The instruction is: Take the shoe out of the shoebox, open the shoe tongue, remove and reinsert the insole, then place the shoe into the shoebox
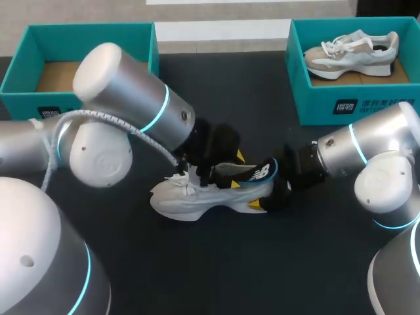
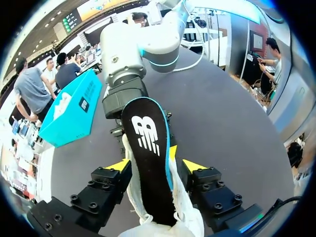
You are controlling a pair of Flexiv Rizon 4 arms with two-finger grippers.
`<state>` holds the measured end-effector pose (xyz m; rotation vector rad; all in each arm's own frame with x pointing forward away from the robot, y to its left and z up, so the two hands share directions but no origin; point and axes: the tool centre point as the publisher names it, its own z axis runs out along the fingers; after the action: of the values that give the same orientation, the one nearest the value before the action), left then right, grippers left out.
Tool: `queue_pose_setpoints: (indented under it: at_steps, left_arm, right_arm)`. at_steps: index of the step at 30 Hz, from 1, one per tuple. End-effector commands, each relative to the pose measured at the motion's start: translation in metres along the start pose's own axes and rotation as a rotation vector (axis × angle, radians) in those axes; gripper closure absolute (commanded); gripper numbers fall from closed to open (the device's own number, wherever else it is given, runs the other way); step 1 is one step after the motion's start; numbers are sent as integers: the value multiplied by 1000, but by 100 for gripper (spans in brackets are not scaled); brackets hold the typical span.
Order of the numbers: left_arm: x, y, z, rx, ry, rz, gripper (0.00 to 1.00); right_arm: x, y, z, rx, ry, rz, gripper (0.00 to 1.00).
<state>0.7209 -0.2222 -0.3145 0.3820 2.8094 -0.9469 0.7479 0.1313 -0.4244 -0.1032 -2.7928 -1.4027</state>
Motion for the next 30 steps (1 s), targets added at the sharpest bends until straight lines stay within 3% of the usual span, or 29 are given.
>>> queue_pose_setpoints:
  at_steps: [1,7,19,22,23,25,27,28,30]
  left_arm:
    - [8,-1,2,4,-57,-27,33]
    - [14,-9,6,-9,-104,-44,25]
    - [1,-11,27,-29,-224,-62,29]
    - [-1,-10,29,-27,-227,-73,36]
    - [-2,-10,29,-28,-230,-79,47]
    - [-2,-9,28,-29,-233,-83,58]
    - [-1,-7,27,-28,-231,-88,79]
    - [0,-6,26,-25,-224,-93,100]
    - [0,-4,24,-15,-210,-100,100]
  right_arm:
    - [-3,-4,12,2,0,1,100]
    - [-3,-4,12,2,0,1,100]
    - [-3,-4,12,2,0,1,100]
    - [-3,-4,12,2,0,1,100]
    - [-3,-4,12,2,0,1,100]
    - [-3,-4,12,2,0,1,100]
    - [-3,-4,12,2,0,1,100]
    - [-3,-4,12,2,0,1,100]
    - [-3,-4,12,2,0,1,100]
